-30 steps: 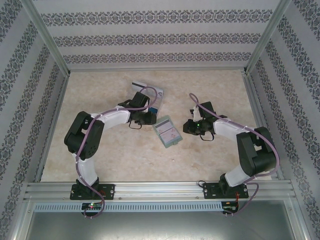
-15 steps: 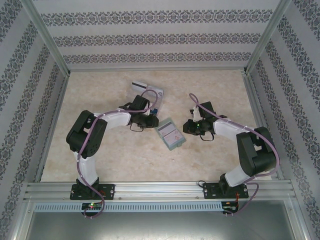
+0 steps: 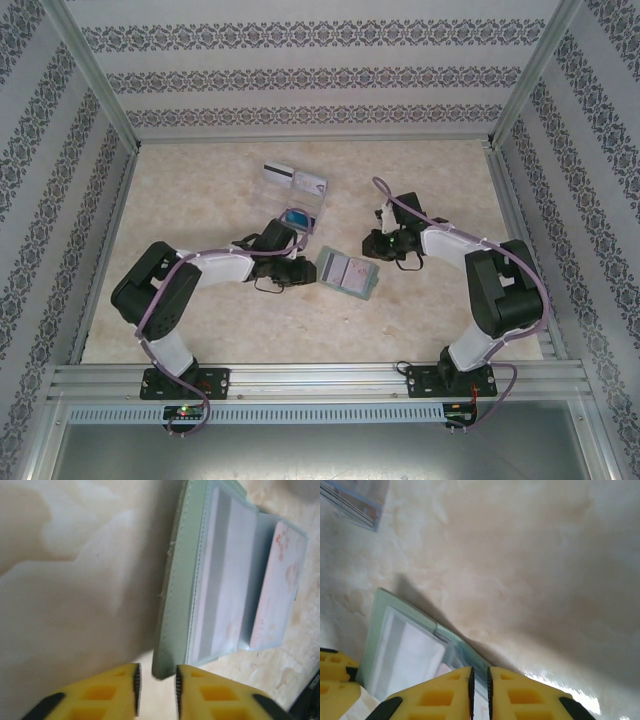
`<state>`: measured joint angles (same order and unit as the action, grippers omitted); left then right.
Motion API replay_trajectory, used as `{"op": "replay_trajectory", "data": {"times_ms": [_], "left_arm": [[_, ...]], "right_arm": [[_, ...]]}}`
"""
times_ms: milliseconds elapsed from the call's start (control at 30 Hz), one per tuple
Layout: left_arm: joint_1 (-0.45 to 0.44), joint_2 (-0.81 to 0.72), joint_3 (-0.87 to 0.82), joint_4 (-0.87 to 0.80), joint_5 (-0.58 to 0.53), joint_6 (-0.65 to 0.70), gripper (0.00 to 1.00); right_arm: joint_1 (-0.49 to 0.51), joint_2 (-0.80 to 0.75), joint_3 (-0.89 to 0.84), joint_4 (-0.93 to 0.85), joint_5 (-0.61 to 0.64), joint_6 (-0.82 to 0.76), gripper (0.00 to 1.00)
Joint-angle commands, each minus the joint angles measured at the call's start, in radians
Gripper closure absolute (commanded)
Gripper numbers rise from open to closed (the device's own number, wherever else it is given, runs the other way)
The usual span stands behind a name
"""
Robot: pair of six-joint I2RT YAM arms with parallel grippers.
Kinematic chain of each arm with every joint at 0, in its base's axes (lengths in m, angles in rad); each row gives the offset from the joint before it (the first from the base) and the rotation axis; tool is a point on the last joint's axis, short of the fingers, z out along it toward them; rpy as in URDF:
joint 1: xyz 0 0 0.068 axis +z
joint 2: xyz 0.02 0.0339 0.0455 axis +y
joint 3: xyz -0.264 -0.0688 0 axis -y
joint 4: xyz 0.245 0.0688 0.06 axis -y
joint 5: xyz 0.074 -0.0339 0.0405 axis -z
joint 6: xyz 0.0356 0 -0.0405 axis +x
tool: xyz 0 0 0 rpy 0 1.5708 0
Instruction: Put the credit cards into the card holder
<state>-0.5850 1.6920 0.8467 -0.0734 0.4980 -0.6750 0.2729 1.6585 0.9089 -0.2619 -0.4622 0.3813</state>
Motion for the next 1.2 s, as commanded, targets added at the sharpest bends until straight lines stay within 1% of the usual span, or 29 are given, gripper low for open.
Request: {"op": "replay_trajectory", "data": {"times_ms": [0, 67, 167, 267, 333, 400, 467, 533, 633, 700, 767, 833, 900, 933, 967, 1100, 1167], "left_arm": [[0.041, -0.095, 0.044, -0.115, -0.083, 0.036, 0.62], [0.102, -0.129, 0.08, -0.18, -0.098, 0.077, 0.61], [0.236, -0.157, 0.155, -0.276, -0.096, 0.155, 0.6], [0.37, -0.146, 0.245, -0.333, -0.109, 0.216, 0.6], [0.442, -0.112, 0.301, -0.338, -0.117, 0.236, 0.6], [0.509, -0.063, 0.336, -0.293, -0.064, 0.228, 0.6], [0.55, -0.01, 0.367, -0.254, -0.023, 0.221, 0.6], [0.572, 0.052, 0.414, -0.247, -0.016, 0.233, 0.6], [0.595, 0.164, 0.494, -0.222, 0.03, 0.249, 0.6], [0.609, 0.251, 0.552, -0.183, 0.087, 0.243, 0.6], [0.62, 0.323, 0.617, -0.171, 0.106, 0.23, 0.6], [0.619, 0.378, 0.688, -0.182, 0.08, 0.248, 0.6], [0.624, 0.457, 0.789, -0.24, 0.041, 0.273, 0.61], [0.631, 0.49, 0.832, -0.264, 0.042, 0.271, 0.61], [0.637, 0.521, 0.866, -0.265, 0.072, 0.259, 0.61], [0.63, 0.584, 0.907, -0.229, 0.143, 0.212, 0.63], [0.613, 0.583, 0.885, -0.206, 0.159, 0.203, 0.64]], "right_arm": [[0.012, 0.025, 0.066, -0.033, -0.019, -0.034, 0.81], [0.011, 0.037, 0.094, -0.036, -0.024, -0.033, 0.81], [0.012, 0.057, 0.134, -0.038, -0.024, -0.033, 0.81], [0.013, 0.073, 0.163, -0.033, -0.026, -0.025, 0.81], [0.015, 0.079, 0.175, -0.022, -0.029, -0.014, 0.8], [0.018, 0.086, 0.186, -0.02, -0.038, -0.007, 0.8], [0.019, 0.087, 0.192, -0.019, -0.038, -0.008, 0.8], [0.019, 0.089, 0.196, -0.02, -0.038, -0.011, 0.8], [0.018, 0.096, 0.194, -0.018, -0.04, -0.012, 0.8], [0.018, 0.102, 0.192, -0.009, -0.048, -0.004, 0.8], [0.017, 0.108, 0.19, 0.003, -0.063, 0.007, 0.8], [0.02, 0.111, 0.19, 0.01, -0.073, 0.014, 0.8], [0.024, 0.11, 0.186, 0.012, -0.076, 0.019, 0.8], [0.026, 0.108, 0.187, 0.012, -0.076, 0.018, 0.8], [0.028, 0.106, 0.185, 0.01, -0.073, 0.017, 0.8], [0.029, 0.098, 0.18, 0.001, -0.063, 0.011, 0.8], [0.028, 0.098, 0.176, 0.002, -0.059, 0.011, 0.8]]}}
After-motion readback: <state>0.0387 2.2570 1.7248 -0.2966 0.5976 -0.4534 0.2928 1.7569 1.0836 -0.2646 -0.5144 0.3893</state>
